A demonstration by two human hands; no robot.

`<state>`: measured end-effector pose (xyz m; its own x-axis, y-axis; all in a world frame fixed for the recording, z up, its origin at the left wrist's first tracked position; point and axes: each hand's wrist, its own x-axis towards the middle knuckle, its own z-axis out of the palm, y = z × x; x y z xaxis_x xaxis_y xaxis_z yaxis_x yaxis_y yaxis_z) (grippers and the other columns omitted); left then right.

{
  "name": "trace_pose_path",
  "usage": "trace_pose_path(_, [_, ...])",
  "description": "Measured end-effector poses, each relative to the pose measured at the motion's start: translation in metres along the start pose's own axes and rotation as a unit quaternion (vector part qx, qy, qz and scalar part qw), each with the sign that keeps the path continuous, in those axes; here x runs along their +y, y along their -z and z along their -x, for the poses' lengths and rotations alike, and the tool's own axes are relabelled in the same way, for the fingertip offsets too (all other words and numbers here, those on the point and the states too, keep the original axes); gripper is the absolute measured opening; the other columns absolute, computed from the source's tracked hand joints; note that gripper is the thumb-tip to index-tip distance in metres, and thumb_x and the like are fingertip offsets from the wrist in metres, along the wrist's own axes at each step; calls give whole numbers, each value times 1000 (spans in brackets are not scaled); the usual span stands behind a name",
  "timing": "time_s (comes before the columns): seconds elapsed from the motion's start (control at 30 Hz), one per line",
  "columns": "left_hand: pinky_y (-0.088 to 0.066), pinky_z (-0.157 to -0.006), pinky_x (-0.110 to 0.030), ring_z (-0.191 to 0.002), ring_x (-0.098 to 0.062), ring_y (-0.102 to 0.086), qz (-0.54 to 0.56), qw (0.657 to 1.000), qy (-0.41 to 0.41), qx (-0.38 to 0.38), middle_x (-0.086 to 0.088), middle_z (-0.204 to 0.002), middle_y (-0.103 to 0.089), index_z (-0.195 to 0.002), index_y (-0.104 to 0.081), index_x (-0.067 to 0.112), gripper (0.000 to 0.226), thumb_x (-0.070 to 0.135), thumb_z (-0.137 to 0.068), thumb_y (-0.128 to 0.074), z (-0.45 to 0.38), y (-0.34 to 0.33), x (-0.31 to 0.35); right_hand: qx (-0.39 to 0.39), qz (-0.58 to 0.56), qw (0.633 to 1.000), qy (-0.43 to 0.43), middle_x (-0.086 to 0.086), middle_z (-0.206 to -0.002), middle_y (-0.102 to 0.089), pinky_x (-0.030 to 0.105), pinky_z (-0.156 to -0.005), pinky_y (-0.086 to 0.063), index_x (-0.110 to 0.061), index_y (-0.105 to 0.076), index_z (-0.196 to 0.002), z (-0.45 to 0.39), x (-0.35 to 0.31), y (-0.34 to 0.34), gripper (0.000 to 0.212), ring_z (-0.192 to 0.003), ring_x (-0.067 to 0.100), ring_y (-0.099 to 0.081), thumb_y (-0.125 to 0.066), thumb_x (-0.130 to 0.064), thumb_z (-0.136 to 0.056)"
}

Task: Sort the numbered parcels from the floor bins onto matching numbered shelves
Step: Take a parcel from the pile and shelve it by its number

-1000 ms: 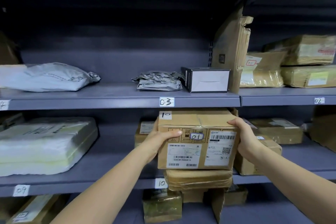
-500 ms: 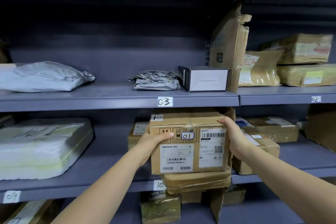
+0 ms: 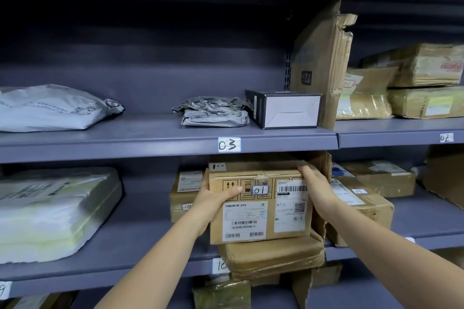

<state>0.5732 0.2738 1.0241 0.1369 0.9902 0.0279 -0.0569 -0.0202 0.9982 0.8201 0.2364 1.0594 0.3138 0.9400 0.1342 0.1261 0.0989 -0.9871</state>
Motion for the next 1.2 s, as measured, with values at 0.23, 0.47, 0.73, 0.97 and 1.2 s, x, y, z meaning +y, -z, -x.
trace_pose_path(0.23, [-49, -100, -48, -105, -21, -66, -34, 999, 8, 12, 4, -114, -69, -138, -40, 36, 128, 61, -23, -92, 0, 1, -3, 23, 8, 1000, 10, -3, -117, -57, 29, -91, -34, -25, -44, -142, 0, 3, -2, 43, -103, 12, -53, -45, -31, -99])
trace_pose_path(0.47, [-53, -90, -39, -94, -15, -67, -89, 996, -1, 30, 9, -101, -69, -123, -49, 31, 72, 33, -63, -89, 10, 1, 11, 53, 157, 985, 43, 4, -125, -58, 32, -96, -38, -19, -56, -131, 6, -12, 1, 34, -117, 22, -50, -44, -27, -100])
trace_pose_path(0.73, [-42, -99, -41, -105, -16, -62, -85, 996, 32, 9, 8, -111, -68, -137, -42, 30, 76, 64, -75, -68, 8, 7, 25, 11, 308, 948, 73, 12, -129, -56, 33, -90, -44, -12, -56, -133, 7, -25, -8, 38, -109, 24, -54, -47, -30, -101])
trace_pose_path(0.97, [-41, -105, -51, -113, -26, -61, -42, 996, 83, -1, -3, -119, -68, -147, -25, 36, 113, 69, -49, -72, 4, -2, 16, -44, 382, 922, 40, 13, -153, -31, 41, -114, -25, -17, -39, -146, 2, -20, -13, 44, -137, 33, -34, -24, -24, -106])
trace_pose_path(1.2, [-38, -108, -51, -127, -26, -52, -61, 993, 97, -4, -1, -138, -56, -143, -24, 48, 129, 86, -30, -75, -27, 9, -9, -53, 382, 922, 29, 12, -155, -27, 41, -116, -23, -18, -37, -148, 0, -18, -12, 44, -140, 32, -30, -24, -24, -106])
